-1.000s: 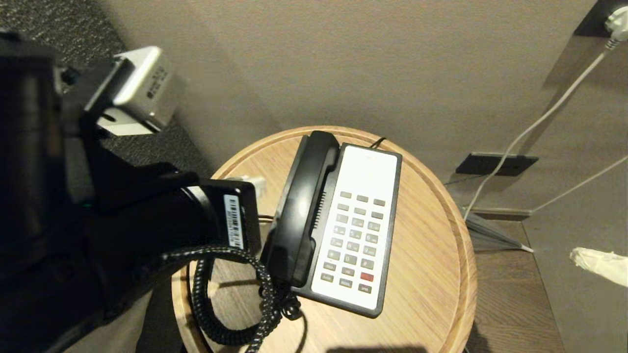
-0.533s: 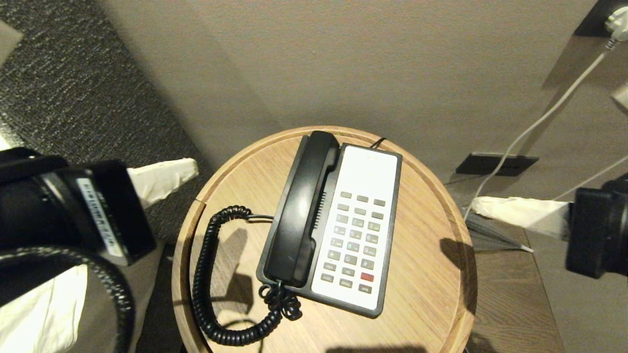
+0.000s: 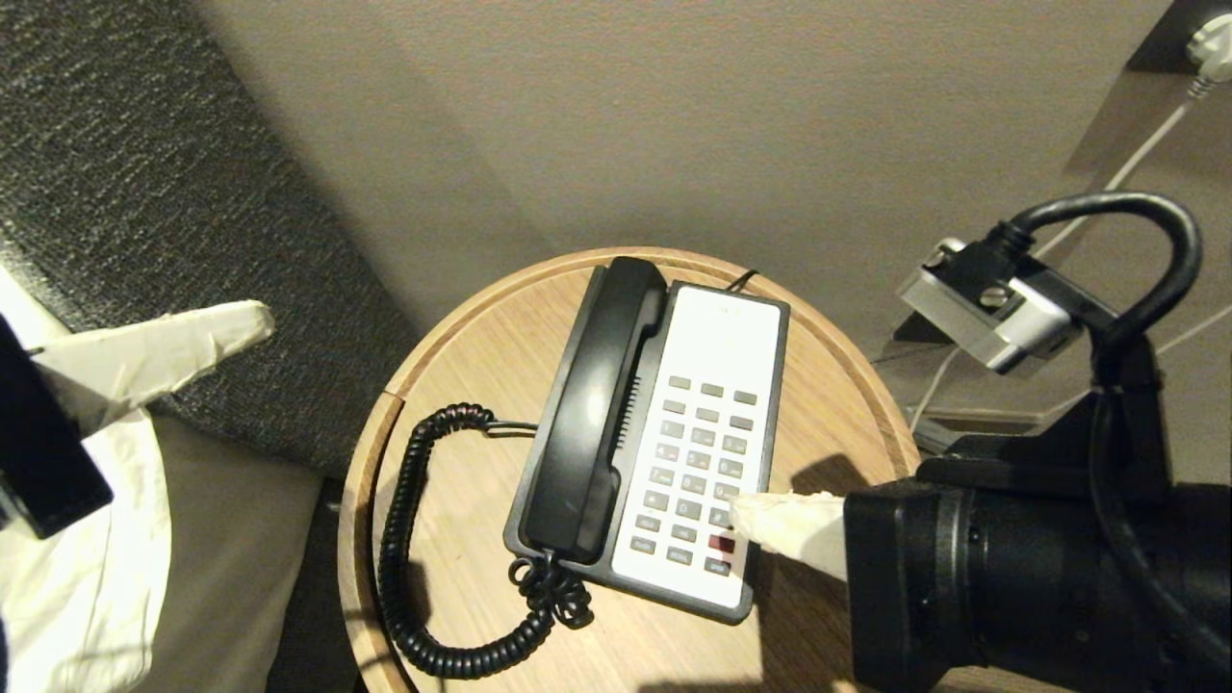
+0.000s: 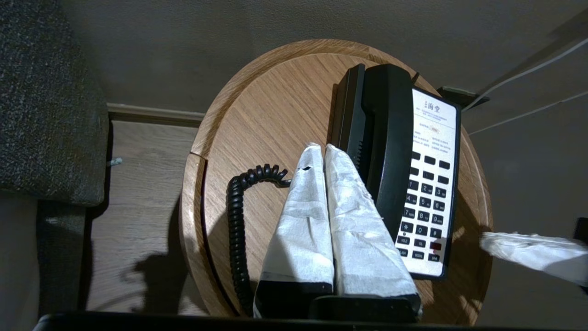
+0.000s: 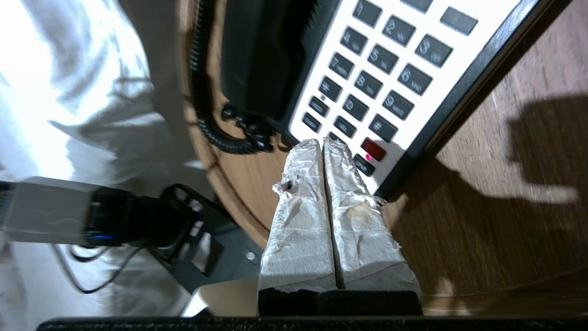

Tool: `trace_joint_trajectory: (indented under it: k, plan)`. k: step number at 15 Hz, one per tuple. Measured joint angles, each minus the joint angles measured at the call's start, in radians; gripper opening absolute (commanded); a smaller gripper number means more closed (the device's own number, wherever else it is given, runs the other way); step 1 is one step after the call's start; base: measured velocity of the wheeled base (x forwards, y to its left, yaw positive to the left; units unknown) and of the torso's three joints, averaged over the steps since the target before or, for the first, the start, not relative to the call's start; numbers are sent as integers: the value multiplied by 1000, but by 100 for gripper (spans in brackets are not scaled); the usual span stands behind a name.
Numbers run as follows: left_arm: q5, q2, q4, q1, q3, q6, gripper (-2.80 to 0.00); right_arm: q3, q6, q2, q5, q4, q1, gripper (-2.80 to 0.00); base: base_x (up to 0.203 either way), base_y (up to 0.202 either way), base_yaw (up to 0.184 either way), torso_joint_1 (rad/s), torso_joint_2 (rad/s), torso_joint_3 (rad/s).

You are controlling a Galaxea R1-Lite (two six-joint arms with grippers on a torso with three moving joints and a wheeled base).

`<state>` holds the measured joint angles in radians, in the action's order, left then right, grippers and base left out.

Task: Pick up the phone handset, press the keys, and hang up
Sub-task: End the call using the dial pad

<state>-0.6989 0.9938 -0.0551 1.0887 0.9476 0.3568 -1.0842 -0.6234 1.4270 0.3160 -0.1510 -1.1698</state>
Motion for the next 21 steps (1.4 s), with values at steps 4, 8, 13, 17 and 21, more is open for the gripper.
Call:
trace_joint_trajectory:
  k: [4, 8, 13, 17, 21]
  plan:
    - [3, -40, 0, 0, -32, 0, -280, 16, 3, 48, 25, 3, -3, -280, 0, 0, 0, 0, 0, 0]
    - [4, -61, 0, 0, -46, 0, -280, 30, 5, 71, 25, -1, -3, -280, 0, 0, 0, 0, 0, 0]
    - [5, -80, 0, 0, -65, -2, -280, 49, 6, 78, 37, -25, -3, -280, 0, 0, 0, 0, 0, 0]
    - [5, -84, 0, 0, -67, -2, -280, 50, 5, 80, 37, -23, -2, -280, 0, 0, 0, 0, 0, 0]
    - [6, -88, 0, 0, -68, -1, -280, 50, 6, 86, 38, -20, -2, -280, 0, 0, 0, 0, 0, 0]
